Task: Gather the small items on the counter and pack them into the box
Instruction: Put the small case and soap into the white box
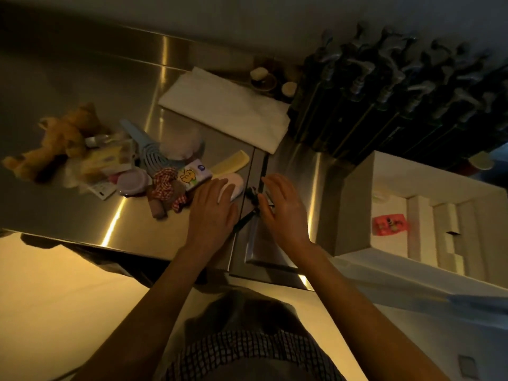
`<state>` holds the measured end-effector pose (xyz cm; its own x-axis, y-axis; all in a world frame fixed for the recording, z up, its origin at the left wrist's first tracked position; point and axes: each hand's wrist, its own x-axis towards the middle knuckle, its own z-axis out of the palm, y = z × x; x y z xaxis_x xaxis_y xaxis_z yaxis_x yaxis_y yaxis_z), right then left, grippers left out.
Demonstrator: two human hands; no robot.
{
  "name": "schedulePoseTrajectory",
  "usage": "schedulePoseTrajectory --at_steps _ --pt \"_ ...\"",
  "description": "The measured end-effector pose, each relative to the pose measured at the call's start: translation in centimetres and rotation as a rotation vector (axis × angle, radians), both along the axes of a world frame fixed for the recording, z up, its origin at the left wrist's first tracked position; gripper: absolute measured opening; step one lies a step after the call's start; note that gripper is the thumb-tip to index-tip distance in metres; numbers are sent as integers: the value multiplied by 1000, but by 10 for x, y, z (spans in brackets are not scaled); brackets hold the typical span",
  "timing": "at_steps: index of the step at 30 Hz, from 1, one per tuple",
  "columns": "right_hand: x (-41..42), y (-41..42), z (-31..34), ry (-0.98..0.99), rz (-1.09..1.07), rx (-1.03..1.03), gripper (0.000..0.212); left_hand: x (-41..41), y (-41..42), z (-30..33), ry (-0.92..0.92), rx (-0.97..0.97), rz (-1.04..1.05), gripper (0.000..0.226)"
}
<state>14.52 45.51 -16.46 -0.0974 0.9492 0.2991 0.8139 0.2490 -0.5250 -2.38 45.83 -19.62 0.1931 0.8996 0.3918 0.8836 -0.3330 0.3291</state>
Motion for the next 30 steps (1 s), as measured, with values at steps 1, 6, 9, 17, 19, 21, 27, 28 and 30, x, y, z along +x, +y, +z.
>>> schedulePoseTrajectory --at_steps 1,6,9,17,19,21,27,28,30 --pt "-3 4 -5 -10 -27 -14 37 -2 6 -4 6 -25 -16 39" --pt "-21 25 -29 -85 -69 -42 35 -13 34 -24 68 -150 -68 41" --pt "-30 32 -43 -87 -114 -109 40 -16 47 -35 107 -193 -68 46" --pt "-39 39 -65 -112 -163 -228 37 -14 64 -41 125 -331 -41 69" --pt "-38 42 -66 -111 -182 -240 38 -13 67 -40 128 -346 -33 72" --pt "-37 43 -66 -96 -209 -247 39 -13 69 -40 120 -337 -36 72" --pt "-33 40 -67 -82 -266 -226 31 -12 71 -41 53 -299 -30 67" --pt "-33 39 -67 -81 -268 -222 30 -11 70 -41 39 -293 -26 67" --pt "-31 38 -66 -66 -275 -218 29 -10 68 -40 3 -268 -20 67"
